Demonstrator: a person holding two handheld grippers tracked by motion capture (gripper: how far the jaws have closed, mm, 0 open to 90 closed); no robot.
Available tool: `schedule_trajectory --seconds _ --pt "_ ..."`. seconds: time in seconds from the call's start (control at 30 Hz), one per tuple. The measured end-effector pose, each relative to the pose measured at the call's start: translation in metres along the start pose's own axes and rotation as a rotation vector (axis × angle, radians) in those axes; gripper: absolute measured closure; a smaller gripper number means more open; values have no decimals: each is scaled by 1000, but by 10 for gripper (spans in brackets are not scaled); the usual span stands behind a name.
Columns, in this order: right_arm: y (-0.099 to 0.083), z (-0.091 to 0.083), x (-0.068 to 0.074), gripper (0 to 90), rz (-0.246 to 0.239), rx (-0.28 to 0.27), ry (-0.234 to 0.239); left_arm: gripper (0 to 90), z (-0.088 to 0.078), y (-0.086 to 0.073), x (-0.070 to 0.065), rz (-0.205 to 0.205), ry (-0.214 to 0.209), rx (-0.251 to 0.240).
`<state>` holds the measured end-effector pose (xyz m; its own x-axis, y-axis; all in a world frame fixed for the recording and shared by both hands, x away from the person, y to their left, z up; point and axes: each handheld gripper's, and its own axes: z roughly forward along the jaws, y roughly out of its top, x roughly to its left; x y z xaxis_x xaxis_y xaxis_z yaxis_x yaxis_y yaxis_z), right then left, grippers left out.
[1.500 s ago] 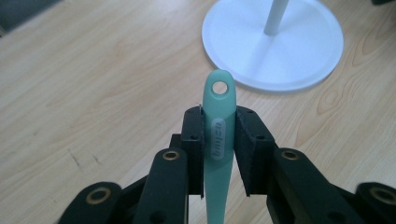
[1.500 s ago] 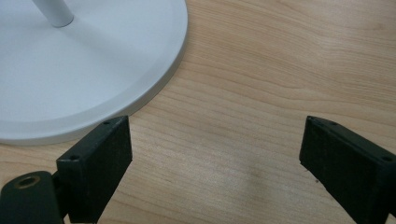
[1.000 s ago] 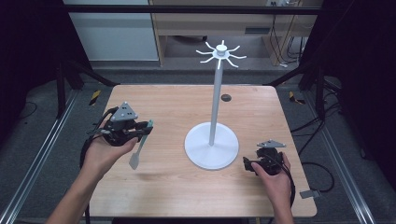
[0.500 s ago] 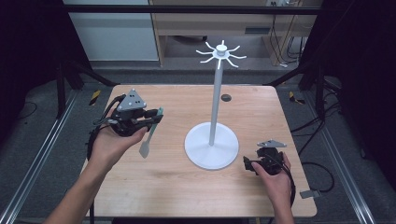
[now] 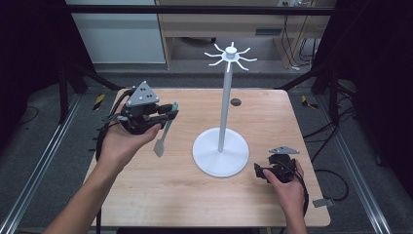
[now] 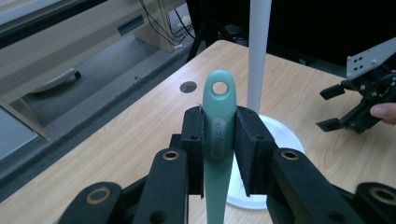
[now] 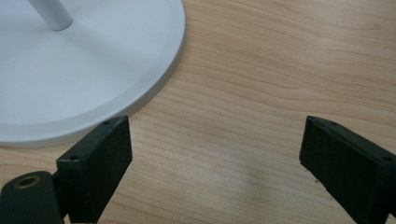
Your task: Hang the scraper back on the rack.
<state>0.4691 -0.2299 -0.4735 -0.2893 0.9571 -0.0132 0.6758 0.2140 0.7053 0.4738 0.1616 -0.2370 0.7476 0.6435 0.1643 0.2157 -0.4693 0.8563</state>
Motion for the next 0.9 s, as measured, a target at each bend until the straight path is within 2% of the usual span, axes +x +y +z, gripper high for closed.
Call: schedule_trajectory --seconds 0.27,0.63,0.9 --pt "1 0 1 97 -2 -3 2 745 0 15 -3 10 0 -18" --pt "1 1 0 94 4 -6 7 745 2 31 -1 -17 -5 -54" --pt "1 1 1 94 2 -6 7 745 0 44 -3 -5 -4 -72"
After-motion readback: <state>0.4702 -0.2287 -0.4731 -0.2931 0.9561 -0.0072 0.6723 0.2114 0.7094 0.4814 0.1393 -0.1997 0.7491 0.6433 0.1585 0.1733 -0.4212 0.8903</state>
